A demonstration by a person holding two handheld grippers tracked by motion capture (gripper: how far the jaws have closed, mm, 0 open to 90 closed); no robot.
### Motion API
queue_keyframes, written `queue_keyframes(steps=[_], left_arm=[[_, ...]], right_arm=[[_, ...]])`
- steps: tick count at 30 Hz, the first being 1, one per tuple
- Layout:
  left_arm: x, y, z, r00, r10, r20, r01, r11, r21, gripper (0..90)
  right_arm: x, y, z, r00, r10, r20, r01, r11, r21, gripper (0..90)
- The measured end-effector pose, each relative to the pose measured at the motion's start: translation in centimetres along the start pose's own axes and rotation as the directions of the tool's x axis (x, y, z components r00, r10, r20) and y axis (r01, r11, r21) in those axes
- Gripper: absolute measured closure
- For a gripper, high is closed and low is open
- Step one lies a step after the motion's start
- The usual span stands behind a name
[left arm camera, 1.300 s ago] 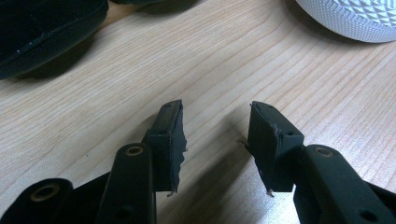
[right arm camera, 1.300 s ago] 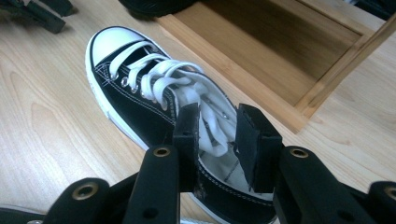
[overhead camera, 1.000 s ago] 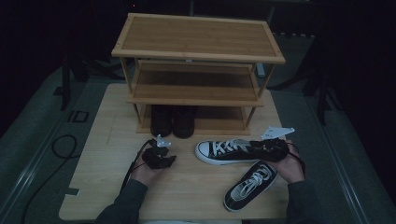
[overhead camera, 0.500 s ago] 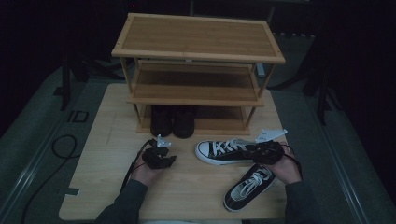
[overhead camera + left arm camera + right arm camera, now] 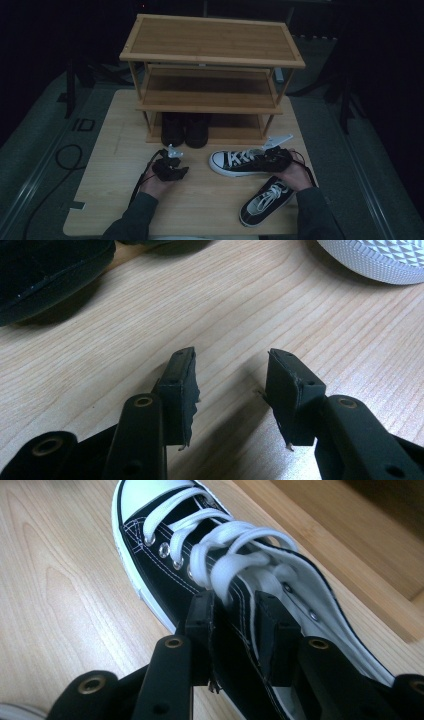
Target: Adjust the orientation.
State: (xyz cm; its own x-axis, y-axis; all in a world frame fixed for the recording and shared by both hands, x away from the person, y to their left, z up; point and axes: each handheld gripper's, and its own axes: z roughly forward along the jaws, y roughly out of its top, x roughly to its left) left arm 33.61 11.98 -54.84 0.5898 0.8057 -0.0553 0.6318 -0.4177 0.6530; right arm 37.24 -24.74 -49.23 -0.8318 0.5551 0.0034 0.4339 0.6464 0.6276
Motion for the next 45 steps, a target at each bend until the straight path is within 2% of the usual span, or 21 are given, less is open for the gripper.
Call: queue_keyframes(steps=[9,15,19,23,26,30,32,35,40,45], left_arm=[[0.0,0.0,0.0,1.0,0.005,-0.003,-0.005,1.0,0.004,55.6],[0.0,0.0,0.0,1.0,0.005,-0.003,-0.005,1.0,0.004,55.4],[0.0,0.0,0.0,1.0,0.005,-0.003,-0.005,1.0,0.003,55.5],[0.0,0.0,0.0,1.0,-0.002,-0.001,0.002,1.0,-0.003,55.4],[0.0,0.0,0.0,1.0,-0.002,0.0,0.002,1.0,-0.003,55.5],[0.1,0.0,0.0,1.0,0.001,0.001,-0.001,1.0,0.002,55.5],[0.1,0.0,0.0,1.0,0.002,0.002,-0.002,1.0,0.001,55.5],[0.0,0.0,0.0,1.0,0.002,0.002,-0.002,1.0,-0.001,55.4],[0.0,0.0,0.0,1.0,0.007,-0.001,-0.007,1.0,0.001,55.3],[0.1,0.0,0.0,1.0,0.005,0.001,-0.005,1.0,0.001,55.2]], right_arm=[[-0.5,0.5,0.8,0.999,0.017,-0.042,-0.017,1.0,0.013,74.0],[-0.5,0.6,1.0,0.998,0.007,-0.062,-0.006,1.0,0.015,83.9],[-0.2,0.5,0.8,0.9988,-0.017,-0.047,0.016,1.0,-0.005,85.0],[-0.2,0.6,0.5,0.9992,-0.011,-0.037,0.01,0.999,-0.032,85.5],[-0.3,0.9,0.4,0.9999,-0.013,-0.008,0.013,0.999,-0.043,86.0],[-0.6,1.2,0.5,0.9995,0.011,0.031,-0.009,0.998,-0.06,86.3],[-0.9,1.4,0.4,0.9992,0.026,0.029,-0.023,0.997,-0.079,86.3],[-0.8,2.0,0.1,0.9992,0.023,0.034,-0.019,0.995,-0.095,86.4],[-0.8,3.4,-0.5,0.9976,0.034,0.06,-0.026,0.991,-0.131,86.4],[-1.2,3.9,0.0,0.9934,0.06,0.098,-0.047,0.991,-0.128,86.5]])
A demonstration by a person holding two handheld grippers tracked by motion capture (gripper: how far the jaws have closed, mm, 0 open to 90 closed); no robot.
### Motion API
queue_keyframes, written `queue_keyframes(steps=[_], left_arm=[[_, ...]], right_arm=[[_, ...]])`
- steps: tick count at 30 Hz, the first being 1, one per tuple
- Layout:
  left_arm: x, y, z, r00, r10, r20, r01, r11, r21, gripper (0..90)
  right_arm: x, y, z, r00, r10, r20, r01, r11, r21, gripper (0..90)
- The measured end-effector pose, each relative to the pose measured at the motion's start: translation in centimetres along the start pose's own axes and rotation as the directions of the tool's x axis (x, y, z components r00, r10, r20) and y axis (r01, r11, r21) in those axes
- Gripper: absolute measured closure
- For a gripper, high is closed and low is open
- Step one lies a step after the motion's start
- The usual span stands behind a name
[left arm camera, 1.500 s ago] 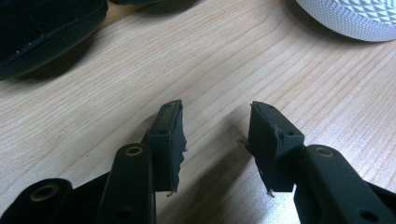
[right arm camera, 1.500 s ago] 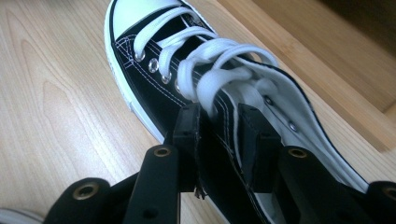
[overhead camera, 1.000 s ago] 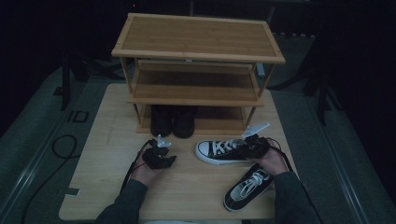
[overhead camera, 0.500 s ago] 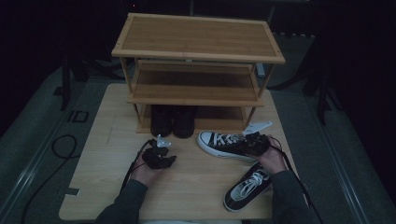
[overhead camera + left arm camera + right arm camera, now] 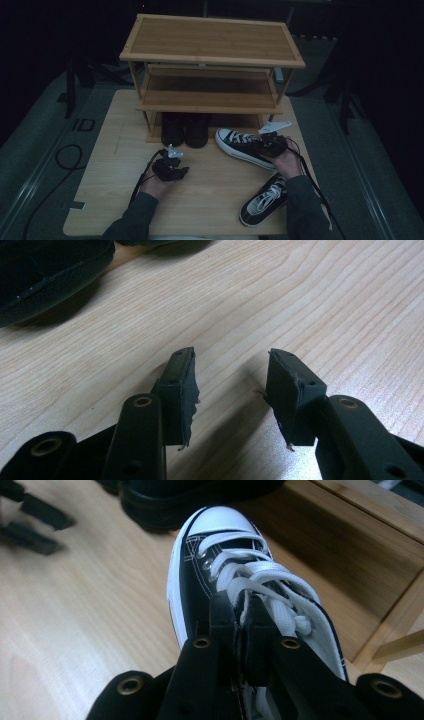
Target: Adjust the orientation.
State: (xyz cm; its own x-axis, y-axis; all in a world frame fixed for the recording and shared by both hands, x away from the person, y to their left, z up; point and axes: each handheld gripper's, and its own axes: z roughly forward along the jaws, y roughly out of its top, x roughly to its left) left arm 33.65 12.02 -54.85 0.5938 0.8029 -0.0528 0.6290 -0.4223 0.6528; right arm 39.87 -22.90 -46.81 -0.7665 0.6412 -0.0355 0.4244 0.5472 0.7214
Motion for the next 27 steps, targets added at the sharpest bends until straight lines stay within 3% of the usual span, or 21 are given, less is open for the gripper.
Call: queue_keyframes(steps=[2,11,20,27], left_arm=[[0.0,0.0,0.0,1.0,0.0,0.001,0.0,1.0,0.001,55.2],[0.0,0.0,0.0,1.0,0.0,0.0,0.0,1.0,0.001,55.2],[0.0,0.0,0.0,1.0,0.002,-0.003,-0.002,1.0,0.001,55.1],[0.0,0.0,0.0,1.0,0.004,-0.005,-0.004,1.0,0.0,54.9]], right_arm=[[0.0,-0.1,0.3,0.9998,0.019,0.003,-0.019,1.0,-0.003,86.4],[1.2,0.1,1.5,0.9996,0.024,-0.013,-0.024,1.0,0.004,86.4],[2.1,0.2,1.8,0.9989,0.045,-0.014,-0.044,0.997,0.062,85.6],[2.4,-0.4,2.1,0.9991,0.027,-0.032,-0.024,0.995,0.097,84.5]])
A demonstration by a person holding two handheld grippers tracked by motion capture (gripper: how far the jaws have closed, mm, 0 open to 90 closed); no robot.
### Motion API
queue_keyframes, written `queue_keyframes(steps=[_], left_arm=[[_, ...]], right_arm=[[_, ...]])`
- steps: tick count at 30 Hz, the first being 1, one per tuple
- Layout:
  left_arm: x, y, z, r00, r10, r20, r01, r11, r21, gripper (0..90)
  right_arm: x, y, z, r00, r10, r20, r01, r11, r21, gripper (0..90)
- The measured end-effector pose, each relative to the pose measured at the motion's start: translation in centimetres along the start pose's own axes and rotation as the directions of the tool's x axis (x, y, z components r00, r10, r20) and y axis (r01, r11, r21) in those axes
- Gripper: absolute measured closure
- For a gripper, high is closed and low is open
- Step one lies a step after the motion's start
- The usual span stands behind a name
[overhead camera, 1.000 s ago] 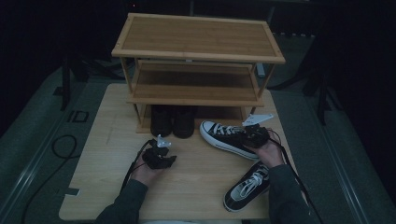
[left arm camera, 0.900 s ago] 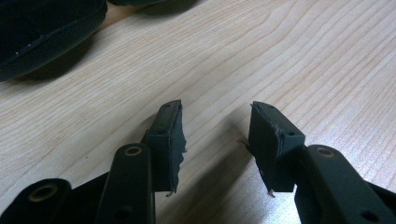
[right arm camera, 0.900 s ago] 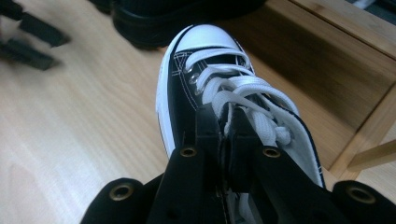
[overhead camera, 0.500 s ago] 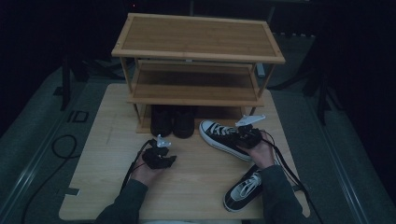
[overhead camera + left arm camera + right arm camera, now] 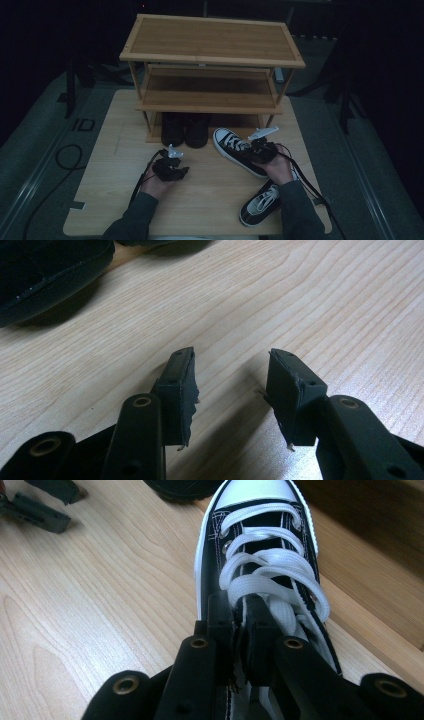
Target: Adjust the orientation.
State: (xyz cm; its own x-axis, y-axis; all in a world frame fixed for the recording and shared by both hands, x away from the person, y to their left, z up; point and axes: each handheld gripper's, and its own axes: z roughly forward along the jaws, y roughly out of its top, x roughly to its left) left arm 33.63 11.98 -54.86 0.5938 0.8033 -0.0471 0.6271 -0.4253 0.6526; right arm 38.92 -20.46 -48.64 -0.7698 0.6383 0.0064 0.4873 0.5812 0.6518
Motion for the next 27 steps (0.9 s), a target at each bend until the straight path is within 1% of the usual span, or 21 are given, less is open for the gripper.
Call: queue_keyframes(steps=[4,7,10,13,17,19,22,27], left_arm=[[0.0,0.0,0.0,1.0,-0.001,0.003,0.001,1.0,0.001,54.9],[0.0,0.0,0.0,1.0,0.001,0.002,-0.001,1.0,0.001,54.8],[0.0,0.0,0.0,1.0,-0.001,0.001,0.001,1.0,0.0,54.9],[0.0,0.0,0.0,1.0,-0.002,0.001,0.002,1.0,-0.001,54.8],[0.0,0.0,0.0,1.0,-0.008,0.002,0.008,0.9999,-0.006,54.8],[0.0,0.0,0.0,1.0,-0.007,0.002,0.007,1.0,-0.004,54.8],[0.0,0.0,0.0,1.0,-0.004,0.003,0.004,1.0,-0.002,54.8],[0.0,0.0,0.0,1.0,-0.004,0.002,0.004,1.0,-0.001,54.8]], right_arm=[[0.1,0.0,-0.1,0.9999,-0.01,-0.008,0.01,1.0,0.008,80.4],[0.0,0.0,-0.6,0.9997,-0.024,-0.005,0.024,1.0,0.0,77.2],[-0.2,0.0,-1.6,0.9997,-0.022,-0.006,0.022,0.999,-0.029,75.8],[-0.6,0.1,-2.7,0.9998,-0.016,0.007,0.016,0.998,-0.058,75.3],[-1.4,0.0,-3.7,0.9995,0.007,0.031,-0.005,0.996,-0.086,75.3],[-1.7,-0.1,-4.0,0.9991,0.015,0.04,-0.012,0.996,-0.086,74.9],[-2.1,-0.3,-3.9,0.998,0.013,0.062,-0.009,0.998,-0.063,74.7],[-2.4,-0.6,-3.3,0.9979,0.01,0.064,-0.009,1.0,-0.028,74.4]])
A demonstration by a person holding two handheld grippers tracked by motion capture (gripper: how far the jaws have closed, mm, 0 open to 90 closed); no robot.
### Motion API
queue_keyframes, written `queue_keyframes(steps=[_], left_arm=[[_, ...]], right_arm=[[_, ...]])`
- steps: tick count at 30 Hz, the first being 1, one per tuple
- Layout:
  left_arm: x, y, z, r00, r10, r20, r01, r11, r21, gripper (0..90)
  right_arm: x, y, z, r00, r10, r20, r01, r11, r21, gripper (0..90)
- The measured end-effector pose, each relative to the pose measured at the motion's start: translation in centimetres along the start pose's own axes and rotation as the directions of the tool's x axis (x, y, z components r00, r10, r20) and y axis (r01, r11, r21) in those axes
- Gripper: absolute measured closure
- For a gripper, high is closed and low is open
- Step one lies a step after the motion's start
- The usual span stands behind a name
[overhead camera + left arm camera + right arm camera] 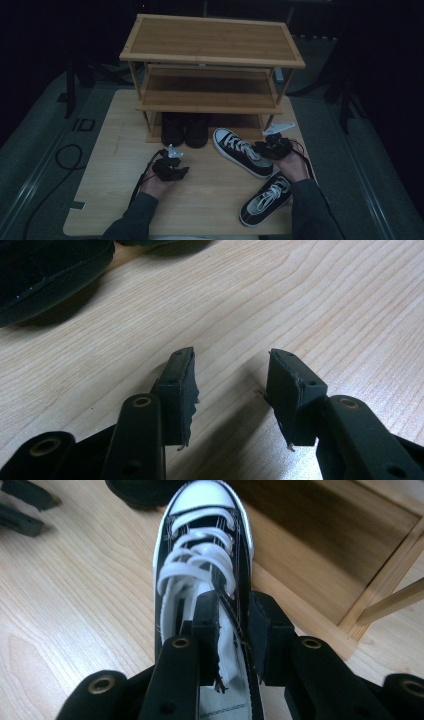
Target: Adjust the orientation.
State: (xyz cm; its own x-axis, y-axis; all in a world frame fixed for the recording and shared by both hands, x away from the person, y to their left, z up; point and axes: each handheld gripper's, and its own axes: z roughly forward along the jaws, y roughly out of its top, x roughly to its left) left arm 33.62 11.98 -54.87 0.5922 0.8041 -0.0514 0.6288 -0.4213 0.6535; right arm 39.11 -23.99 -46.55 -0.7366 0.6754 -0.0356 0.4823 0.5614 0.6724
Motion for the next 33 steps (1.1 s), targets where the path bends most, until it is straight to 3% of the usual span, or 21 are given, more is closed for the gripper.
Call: queue_keyframes(steps=[14,22,25,33], left_arm=[[0.0,0.0,0.0,1.0,-0.002,0.002,0.002,1.0,0.0,54.8],[0.0,0.0,0.0,1.0,-0.002,0.003,0.002,1.0,0.001,54.7],[0.0,0.0,0.0,1.0,-0.002,0.004,0.002,1.0,0.001,54.8],[0.1,0.0,0.0,1.0,-0.002,0.007,0.002,1.0,0.001,54.8]], right_arm=[[-0.3,-0.1,2.4,0.9991,-0.03,0.029,0.026,0.993,0.117,79.0],[-0.3,0.1,3.8,0.9975,-0.047,0.052,0.038,0.987,0.154,80.3],[-0.4,0.2,3.9,0.9978,-0.032,0.059,0.022,0.988,0.155,87.0],[-0.6,0.3,3.7,0.9981,0.025,0.056,-0.033,0.989,0.142,87.9]])
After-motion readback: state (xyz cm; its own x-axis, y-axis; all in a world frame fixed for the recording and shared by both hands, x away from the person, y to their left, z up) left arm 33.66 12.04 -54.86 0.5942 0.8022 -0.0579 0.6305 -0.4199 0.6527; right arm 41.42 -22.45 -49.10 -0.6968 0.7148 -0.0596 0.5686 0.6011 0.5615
